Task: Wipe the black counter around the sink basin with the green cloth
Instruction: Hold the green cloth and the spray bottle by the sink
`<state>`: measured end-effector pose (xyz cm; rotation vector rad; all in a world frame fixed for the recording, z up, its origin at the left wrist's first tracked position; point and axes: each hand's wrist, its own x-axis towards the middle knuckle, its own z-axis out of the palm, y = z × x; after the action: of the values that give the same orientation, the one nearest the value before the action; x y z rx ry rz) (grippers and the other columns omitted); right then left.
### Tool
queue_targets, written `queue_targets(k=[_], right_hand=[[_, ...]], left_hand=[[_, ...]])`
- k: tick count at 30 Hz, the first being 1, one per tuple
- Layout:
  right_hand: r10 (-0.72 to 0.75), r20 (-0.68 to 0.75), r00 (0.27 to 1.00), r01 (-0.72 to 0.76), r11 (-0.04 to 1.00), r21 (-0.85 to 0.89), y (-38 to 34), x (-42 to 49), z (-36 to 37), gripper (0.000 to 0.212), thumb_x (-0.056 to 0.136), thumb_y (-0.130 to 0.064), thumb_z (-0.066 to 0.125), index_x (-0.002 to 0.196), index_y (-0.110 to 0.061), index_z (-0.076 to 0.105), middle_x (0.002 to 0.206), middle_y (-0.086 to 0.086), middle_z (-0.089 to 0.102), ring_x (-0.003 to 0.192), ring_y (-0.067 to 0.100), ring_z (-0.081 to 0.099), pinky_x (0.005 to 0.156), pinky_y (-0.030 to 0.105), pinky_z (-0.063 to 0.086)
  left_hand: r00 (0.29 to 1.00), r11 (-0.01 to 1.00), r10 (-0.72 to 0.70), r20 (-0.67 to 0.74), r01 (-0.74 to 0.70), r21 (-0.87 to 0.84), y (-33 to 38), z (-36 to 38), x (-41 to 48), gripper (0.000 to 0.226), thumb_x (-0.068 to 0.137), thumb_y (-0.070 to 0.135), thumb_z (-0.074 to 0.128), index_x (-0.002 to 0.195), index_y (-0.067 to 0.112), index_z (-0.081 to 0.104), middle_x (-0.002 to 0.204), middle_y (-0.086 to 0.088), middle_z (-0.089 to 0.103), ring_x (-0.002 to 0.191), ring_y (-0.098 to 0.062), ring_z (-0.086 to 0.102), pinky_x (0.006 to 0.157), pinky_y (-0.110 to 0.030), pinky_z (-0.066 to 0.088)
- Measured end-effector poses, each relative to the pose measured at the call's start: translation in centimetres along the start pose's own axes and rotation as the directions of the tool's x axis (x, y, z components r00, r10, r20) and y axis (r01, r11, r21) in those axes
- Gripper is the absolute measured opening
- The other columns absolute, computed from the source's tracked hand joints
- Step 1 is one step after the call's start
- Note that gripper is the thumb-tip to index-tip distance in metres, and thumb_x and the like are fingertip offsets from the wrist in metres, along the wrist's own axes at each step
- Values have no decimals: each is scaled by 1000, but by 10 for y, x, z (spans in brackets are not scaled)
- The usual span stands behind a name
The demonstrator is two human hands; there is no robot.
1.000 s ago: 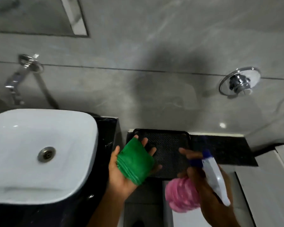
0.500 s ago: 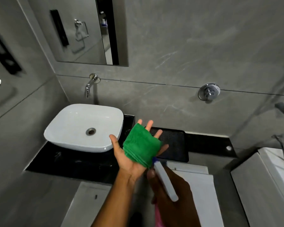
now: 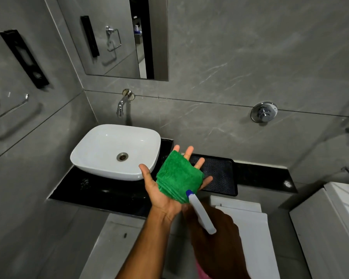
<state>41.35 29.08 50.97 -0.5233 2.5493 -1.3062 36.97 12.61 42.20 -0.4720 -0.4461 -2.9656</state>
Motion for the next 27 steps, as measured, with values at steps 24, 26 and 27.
queue_targets(k=[24, 26, 27], right_hand=[[-26, 0, 1000, 26, 999, 25, 12, 22, 26, 33, 83, -74, 57, 67, -45, 59, 59, -7, 64, 69, 13, 71, 67, 30, 52], [9, -6, 1000, -9, 999, 35, 15, 24, 26, 43, 83, -79, 56, 62, -43, 61, 58, -6, 65, 70, 18, 72, 68, 31, 53], [15, -7, 1000, -14, 998, 60, 16, 25, 27, 44, 82, -81, 56, 61, -43, 62, 58, -5, 66, 68, 18, 73, 68, 31, 54]], left_hand=[[996, 998, 43, -75, -46, -35, 12, -12, 4, 109, 79, 98, 37, 163, 30, 28, 173, -9, 23, 158, -48, 12, 116, -84, 0], [996, 999, 43, -80, -45, -18, 11, -15, 5, 109, 79, 98, 38, 163, 30, 29, 173, -9, 23, 158, -49, 14, 116, -84, 1], [994, 999, 37, -98, -39, -10, 11, -13, 4, 108, 79, 98, 39, 163, 30, 29, 172, -9, 24, 157, -49, 14, 116, -84, 1]])
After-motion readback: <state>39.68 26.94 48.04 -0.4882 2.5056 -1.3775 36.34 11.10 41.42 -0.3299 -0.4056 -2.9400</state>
